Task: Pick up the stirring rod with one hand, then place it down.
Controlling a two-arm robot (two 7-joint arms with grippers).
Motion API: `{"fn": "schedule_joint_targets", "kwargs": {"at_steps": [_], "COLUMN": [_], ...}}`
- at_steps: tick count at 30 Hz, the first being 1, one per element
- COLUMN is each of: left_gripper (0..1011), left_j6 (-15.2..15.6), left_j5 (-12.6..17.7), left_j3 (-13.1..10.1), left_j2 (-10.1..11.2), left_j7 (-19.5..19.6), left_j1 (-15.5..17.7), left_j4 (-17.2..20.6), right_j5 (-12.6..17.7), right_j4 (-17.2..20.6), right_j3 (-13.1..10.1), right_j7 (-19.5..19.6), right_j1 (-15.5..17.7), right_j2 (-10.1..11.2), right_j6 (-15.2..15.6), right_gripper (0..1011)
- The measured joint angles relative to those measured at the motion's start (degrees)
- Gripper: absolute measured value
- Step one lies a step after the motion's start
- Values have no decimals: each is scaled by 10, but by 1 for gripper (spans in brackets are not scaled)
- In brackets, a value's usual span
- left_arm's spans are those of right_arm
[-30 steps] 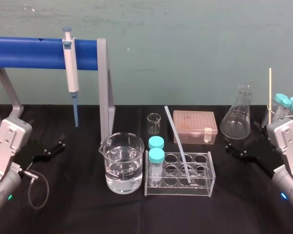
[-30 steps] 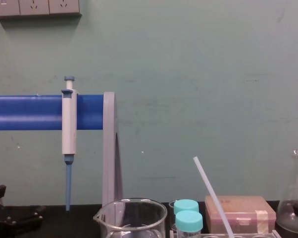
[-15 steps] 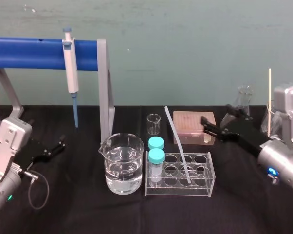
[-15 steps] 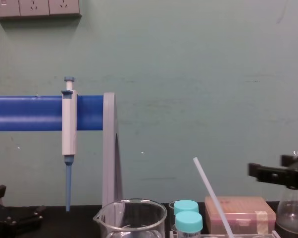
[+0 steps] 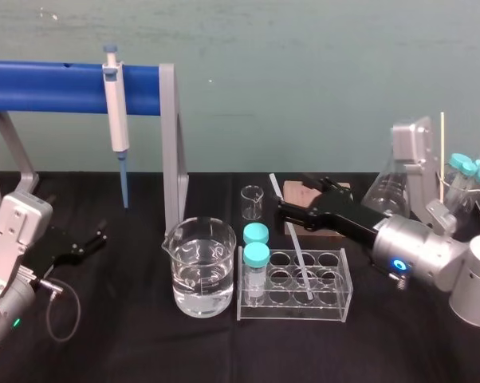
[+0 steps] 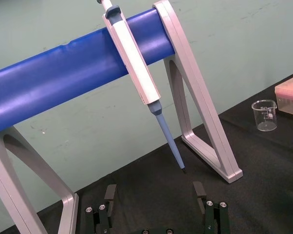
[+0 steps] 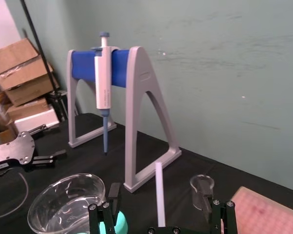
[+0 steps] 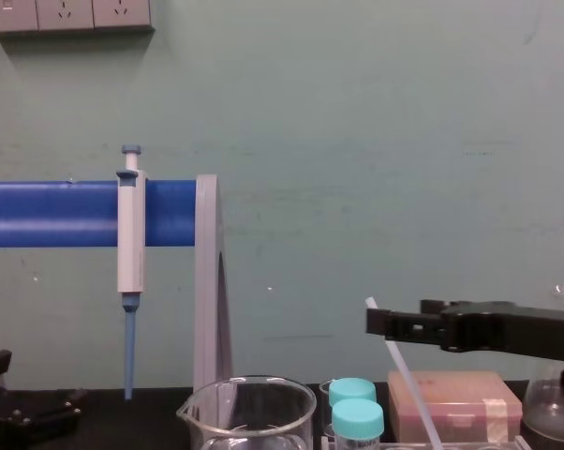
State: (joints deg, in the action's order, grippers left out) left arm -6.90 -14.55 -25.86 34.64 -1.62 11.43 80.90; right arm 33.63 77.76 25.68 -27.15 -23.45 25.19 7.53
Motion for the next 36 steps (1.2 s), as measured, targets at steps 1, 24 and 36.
{"fn": "schedule_joint_targets", "kwargs": {"at_steps": [1,24,36], "left_gripper": [1000,1000,1000], "left_j6": [0,0,0], "left_j5": [0,0,0], "left_j3": [0,0,0], "left_j2": [0,0,0], "left_j7": [0,0,0], "left_j1": [0,0,0], "left_j4": [0,0,0], "right_j5": [-2,-39,-38], "right_j4": [-4,-66,-67], "right_j3": [3,27,26], "right_j7": [-2,8,8], "right_j1": [-4,-48,-48], "right_j2": [-2,-38,-38], "right_j6": [1,37,35], "right_gripper": [1003,1003,995]}}
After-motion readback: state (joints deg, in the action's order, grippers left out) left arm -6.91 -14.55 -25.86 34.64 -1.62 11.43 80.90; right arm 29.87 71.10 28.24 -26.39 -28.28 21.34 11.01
